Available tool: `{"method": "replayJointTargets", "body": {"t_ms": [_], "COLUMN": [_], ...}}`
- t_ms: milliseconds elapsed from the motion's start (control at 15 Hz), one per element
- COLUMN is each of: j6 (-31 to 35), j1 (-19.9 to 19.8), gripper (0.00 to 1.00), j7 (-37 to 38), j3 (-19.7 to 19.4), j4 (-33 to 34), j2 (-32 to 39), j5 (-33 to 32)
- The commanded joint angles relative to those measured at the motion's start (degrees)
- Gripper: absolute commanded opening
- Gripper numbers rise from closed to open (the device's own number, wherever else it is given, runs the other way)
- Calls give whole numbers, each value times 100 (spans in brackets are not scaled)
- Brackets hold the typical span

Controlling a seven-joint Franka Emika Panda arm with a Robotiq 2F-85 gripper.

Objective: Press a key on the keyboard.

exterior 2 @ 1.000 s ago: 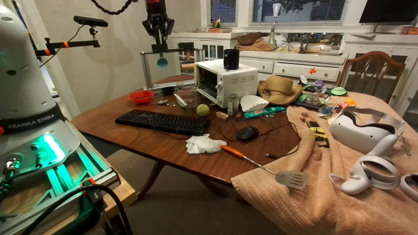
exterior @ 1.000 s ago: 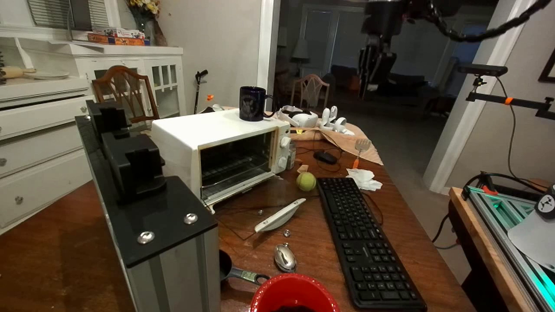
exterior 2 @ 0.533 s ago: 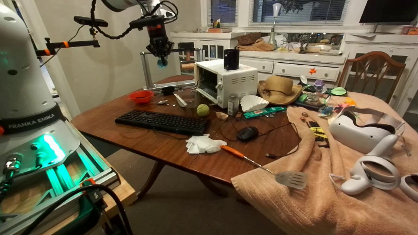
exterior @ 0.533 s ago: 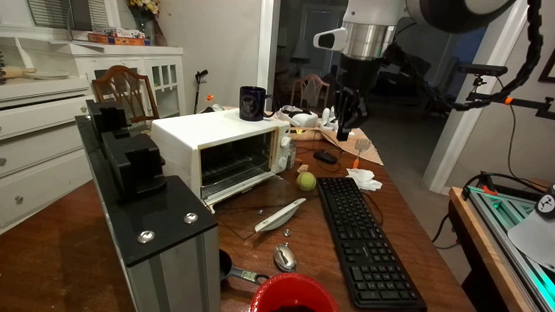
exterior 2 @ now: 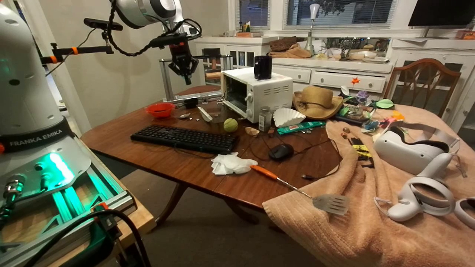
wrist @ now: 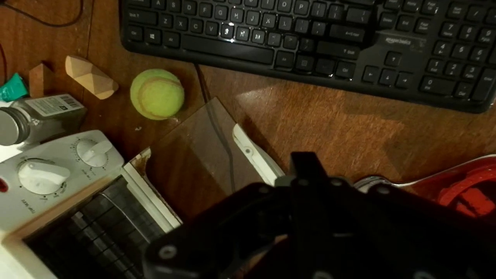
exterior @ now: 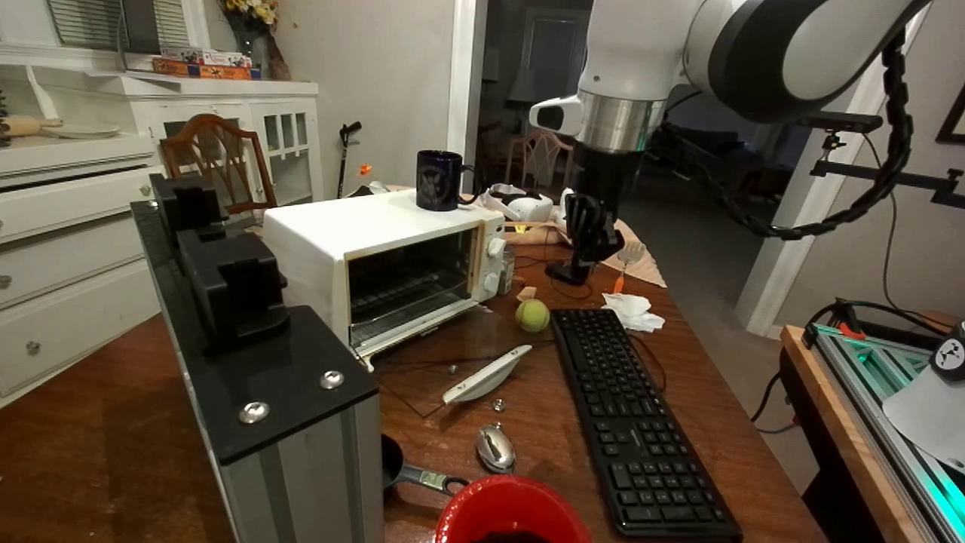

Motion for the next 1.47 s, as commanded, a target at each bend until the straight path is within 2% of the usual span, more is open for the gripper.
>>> {"method": "replayJointTargets", "body": {"t_ms": [0,400,800,1067,1267,1400], "j6": [-10,144,544,980,1555,1830], "j1": [16,-41,-67,-105,-62,-107], "gripper": [1,0,0,0,0,0], "j7": [-5,168,-129,-119,255,334], "j3": [-13,-88,4,46,-109,-139], "j4": [5,-261,-606,-763,-825,-840], "j2": [-15,328,803,1241,1550,1704], "j5": [5,84,885,1123,909,1013]}}
